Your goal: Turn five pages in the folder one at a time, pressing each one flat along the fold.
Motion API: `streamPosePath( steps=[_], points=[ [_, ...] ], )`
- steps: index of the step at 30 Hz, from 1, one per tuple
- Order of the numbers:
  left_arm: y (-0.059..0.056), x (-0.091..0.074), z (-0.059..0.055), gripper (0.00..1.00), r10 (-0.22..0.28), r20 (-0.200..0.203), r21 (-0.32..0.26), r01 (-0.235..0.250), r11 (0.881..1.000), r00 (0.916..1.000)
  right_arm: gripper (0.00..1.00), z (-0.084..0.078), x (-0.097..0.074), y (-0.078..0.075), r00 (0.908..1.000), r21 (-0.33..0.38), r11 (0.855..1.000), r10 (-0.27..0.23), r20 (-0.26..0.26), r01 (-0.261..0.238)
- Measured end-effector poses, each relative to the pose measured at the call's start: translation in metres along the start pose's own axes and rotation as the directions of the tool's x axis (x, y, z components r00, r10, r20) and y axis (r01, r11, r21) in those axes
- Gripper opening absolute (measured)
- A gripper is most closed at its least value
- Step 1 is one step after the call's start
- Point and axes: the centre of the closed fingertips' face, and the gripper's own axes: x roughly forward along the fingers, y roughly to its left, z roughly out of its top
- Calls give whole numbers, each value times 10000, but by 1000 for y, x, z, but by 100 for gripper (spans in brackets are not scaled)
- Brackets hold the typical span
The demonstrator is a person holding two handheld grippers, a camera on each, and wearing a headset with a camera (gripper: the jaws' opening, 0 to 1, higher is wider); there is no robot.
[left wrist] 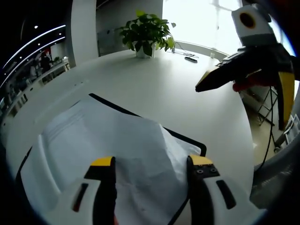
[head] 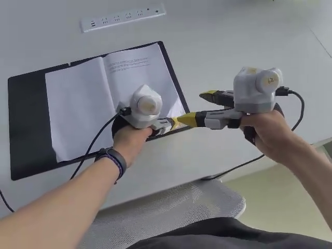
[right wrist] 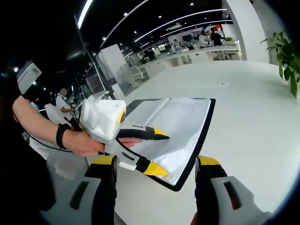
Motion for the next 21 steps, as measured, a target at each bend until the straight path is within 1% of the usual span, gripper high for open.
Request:
streamPosePath(
  steps=[3,7,10,15,19,21],
  points=[
    [0,0,0,62,-8,-7,2,8,10000,10000,64,1,7,-3,9997,465,9988,156,198,-165],
    [-2,-3,1,62,5,-8,12,-5,10000,10000,60,4,19,-9,9986,1085,9935,287,454,-335],
    [-4,-5,2,62,14,-1,27,-14,10000,10000,59,4,26,-14,9985,1454,9887,292,472,-358],
    [-5,-6,3,62,19,7,25,-19,10000,10000,57,6,38,-17,9974,1928,9799,405,601,-514],
    [-5,-7,4,62,27,7,18,-27,10000,10000,56,3,47,-19,9969,2356,9699,490,615,-622],
    [-5,-8,4,62,30,9,2,-30,10000,10000,55,1,50,-19,9969,2461,9670,529,587,-658]
  ],
)
